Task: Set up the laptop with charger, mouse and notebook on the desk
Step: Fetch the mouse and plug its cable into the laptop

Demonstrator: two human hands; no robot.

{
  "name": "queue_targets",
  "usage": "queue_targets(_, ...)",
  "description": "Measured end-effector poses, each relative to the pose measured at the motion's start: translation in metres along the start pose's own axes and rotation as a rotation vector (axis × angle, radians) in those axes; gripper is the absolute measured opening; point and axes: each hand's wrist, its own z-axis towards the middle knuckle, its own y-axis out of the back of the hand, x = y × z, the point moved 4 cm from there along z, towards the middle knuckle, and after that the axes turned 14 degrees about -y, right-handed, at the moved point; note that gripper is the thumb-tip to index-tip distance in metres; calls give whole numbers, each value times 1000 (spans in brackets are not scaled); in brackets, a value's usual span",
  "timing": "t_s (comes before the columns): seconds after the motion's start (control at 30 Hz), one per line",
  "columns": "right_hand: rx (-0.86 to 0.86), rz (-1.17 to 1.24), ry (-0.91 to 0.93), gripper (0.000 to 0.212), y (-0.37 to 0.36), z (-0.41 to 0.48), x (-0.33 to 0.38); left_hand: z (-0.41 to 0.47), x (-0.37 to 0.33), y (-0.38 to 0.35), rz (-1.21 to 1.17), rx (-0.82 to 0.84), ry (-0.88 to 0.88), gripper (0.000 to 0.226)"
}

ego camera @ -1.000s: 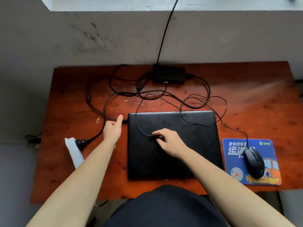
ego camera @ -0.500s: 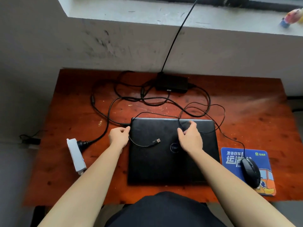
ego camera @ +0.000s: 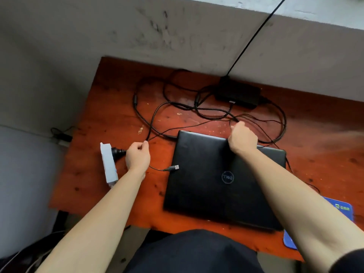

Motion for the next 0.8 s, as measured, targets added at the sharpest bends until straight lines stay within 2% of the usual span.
queue_targets(0.17, -40, 131, 109, 29, 0, 24, 34, -3, -1, 5, 20, 11, -104, 14)
queue_targets(0.33, 86, 144, 201, 30, -14, 20, 40, -8, -1, 7, 104, 16, -129, 48)
queue_targets(0.4, 84, 114, 267, 32, -17, 8, 38, -16, -1, 8, 174, 31, -224, 44)
queue_targets(0.47, 64, 92, 304, 37, -21, -6, 34, -26, 1, 7, 252, 141, -373, 34)
queue_targets(0.57, 23, 75, 321, 37, -27, -29, 28, -41, 8, 6, 406, 307, -548, 34)
queue_targets(0.73, 4, -16, 392, 53, -47, -66, 22, -52, 5, 6, 593, 266, -743, 48)
queue_targets(0.8, 38, -79, 392, 60, -60, -77, 23, -53, 2, 0, 588, 330, -866, 44)
